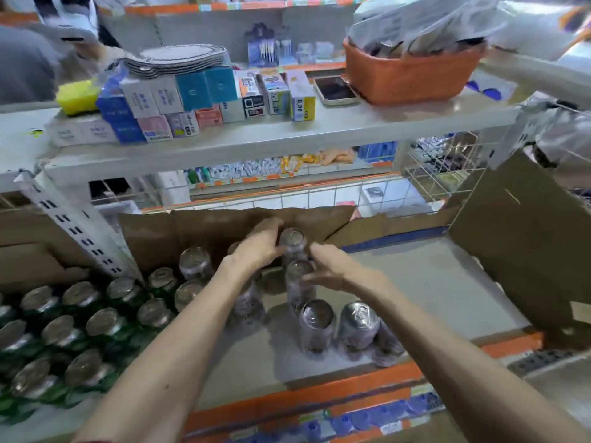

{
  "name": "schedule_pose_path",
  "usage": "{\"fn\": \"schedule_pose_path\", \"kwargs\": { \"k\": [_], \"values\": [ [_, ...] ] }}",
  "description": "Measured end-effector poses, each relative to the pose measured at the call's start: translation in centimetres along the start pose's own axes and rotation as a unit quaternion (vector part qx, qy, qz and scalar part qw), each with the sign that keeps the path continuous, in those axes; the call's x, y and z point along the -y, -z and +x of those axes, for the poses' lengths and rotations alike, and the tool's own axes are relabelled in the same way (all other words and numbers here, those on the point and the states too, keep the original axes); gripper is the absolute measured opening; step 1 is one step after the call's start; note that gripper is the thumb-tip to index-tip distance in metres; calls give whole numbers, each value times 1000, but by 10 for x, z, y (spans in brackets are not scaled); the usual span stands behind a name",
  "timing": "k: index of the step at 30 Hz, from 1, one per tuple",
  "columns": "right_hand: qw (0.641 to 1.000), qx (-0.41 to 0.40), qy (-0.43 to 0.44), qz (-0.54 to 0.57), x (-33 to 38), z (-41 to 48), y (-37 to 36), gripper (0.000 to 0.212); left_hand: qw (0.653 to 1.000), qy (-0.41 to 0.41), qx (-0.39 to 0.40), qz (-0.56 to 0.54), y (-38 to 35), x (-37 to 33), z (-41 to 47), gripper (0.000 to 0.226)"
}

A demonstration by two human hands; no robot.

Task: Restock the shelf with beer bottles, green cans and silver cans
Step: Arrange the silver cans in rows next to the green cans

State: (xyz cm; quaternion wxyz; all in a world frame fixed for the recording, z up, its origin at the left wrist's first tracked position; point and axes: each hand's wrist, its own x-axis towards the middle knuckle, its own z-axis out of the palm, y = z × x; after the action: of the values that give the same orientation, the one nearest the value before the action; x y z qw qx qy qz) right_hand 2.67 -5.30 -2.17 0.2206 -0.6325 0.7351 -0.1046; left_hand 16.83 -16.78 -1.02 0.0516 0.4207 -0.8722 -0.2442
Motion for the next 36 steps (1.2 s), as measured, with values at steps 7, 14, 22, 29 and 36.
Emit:
{"fn": "schedule_pose_path", "kwargs": {
  "k": [7, 14, 22, 29, 36],
  "values": [
    [998, 22, 55, 35, -14, 10, -20, 60, 997, 61, 33, -32, -21, -15, 20, 62],
    [991, -10, 66, 120, -15, 5, -15, 60, 994, 94, 1, -53, -25, -20, 17, 40],
    [994, -60, 3, 90, -16, -3, 15, 40, 986, 55, -77, -135, 0, -36, -8, 56],
    [985, -148, 23, 88, 11, -19, 88, 43, 963, 14, -195, -186, 70, -58, -33, 52],
    [974, -211, 61, 60, 88, -50, 122, 32, 942, -8, -247, -226, 141, -47, -104, 53]
  ]
}}
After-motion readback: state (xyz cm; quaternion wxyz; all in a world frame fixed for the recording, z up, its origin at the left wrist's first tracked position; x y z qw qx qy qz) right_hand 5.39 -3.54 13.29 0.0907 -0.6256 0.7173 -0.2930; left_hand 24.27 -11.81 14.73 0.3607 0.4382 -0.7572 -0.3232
